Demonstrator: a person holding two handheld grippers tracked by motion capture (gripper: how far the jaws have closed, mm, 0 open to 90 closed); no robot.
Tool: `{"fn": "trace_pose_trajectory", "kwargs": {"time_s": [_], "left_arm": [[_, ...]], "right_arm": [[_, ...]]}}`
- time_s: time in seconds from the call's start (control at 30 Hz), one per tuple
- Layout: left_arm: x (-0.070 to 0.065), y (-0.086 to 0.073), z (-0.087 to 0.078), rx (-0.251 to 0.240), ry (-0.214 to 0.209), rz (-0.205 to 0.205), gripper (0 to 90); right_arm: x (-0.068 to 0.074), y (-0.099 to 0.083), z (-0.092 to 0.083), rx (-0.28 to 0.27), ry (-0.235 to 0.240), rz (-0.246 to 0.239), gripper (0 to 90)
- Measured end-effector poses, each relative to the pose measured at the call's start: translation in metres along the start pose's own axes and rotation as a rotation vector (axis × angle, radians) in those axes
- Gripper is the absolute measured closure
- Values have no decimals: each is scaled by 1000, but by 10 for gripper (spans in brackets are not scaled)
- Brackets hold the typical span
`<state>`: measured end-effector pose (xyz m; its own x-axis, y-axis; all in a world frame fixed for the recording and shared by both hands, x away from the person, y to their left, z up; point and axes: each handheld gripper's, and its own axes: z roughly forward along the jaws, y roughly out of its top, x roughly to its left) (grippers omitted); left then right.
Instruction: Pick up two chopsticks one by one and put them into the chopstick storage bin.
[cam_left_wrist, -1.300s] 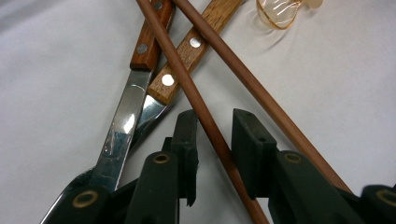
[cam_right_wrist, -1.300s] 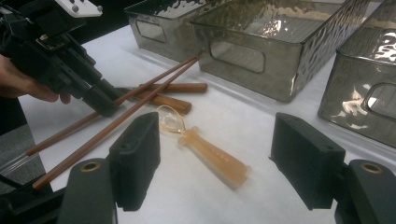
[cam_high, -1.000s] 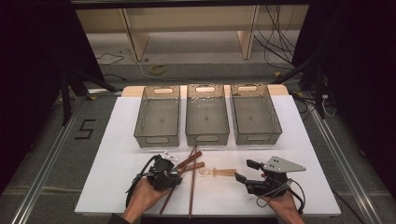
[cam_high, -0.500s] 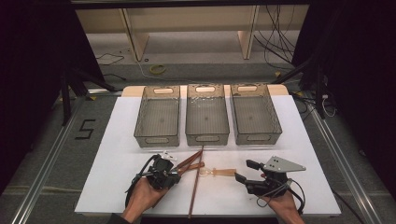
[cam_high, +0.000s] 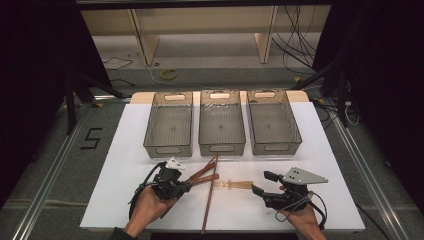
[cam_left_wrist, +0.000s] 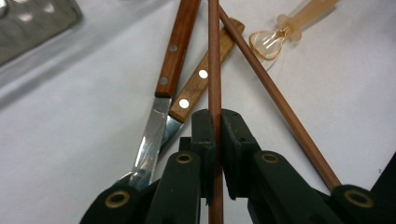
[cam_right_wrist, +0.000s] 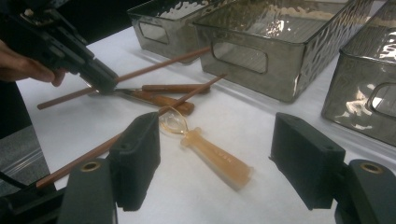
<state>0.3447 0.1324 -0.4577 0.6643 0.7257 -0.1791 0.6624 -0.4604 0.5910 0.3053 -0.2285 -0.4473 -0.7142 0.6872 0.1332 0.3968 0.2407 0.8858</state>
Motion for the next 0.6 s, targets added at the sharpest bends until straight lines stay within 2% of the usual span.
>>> {"fn": "trace_pose_trajectory", "kwargs": {"time_s": [0.23,0.6], "left_arm": [[9,8,-18,-53,15,-1,839],[29,36,-40,-143,46,-21,839]], "right_arm": [[0,0,0,2,2,1,334],[0,0,0,-2,8,2,334]]}}
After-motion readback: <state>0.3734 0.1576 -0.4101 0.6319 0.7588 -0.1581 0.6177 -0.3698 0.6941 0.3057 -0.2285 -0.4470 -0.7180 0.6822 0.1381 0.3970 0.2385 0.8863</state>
